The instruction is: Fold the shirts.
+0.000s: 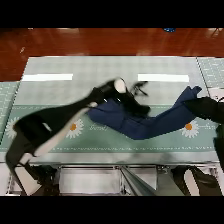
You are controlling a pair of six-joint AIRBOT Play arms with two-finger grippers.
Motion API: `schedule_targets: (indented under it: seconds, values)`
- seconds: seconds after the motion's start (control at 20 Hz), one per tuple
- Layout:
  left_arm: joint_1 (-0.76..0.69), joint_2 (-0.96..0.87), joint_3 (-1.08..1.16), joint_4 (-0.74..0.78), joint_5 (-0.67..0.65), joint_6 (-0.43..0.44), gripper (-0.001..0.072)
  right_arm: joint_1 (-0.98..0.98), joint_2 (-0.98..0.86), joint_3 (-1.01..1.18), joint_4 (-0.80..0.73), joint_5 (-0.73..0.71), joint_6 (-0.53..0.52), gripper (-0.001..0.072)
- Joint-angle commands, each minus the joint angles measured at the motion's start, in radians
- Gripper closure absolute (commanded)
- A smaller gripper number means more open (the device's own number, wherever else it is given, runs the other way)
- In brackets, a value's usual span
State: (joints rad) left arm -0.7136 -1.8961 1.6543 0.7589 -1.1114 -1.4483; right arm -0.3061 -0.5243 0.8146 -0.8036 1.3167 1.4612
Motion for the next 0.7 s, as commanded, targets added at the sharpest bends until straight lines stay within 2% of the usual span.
schedule_targets:
  seconds: [0.0, 0.15, 0.3, 0.5, 0.65]
  values:
    - [0.233, 0.172, -0.091, 0.053, -0.032, -0.002, 0.0689, 0.121, -0.063, 0.000, 0.066, -0.109, 0.030, 0.0693]
    - [0.466, 0.434, -0.312, 0.066, 0.002, 0.066, 0.0689, 0.407, -0.230, 0.015, 0.096, -0.359, 0.055, 0.0693]
    - [0.690, 0.715, -0.573, 0.066, 0.032, 0.132, 0.0689, 0.682, -0.507, 0.118, 0.125, -0.568, 0.059, 0.0693]
    - [0.898, 0.985, -0.835, 0.066, 0.027, 0.159, 0.0689, 0.860, -0.926, 0.406, 0.149, -0.618, 0.045, 0.0692]
    - [0.945, 1.089, -0.952, 0.064, 0.027, 0.166, 0.0689, 0.895, -1.138, 0.585, 0.180, -0.603, 0.046, 0.0692]
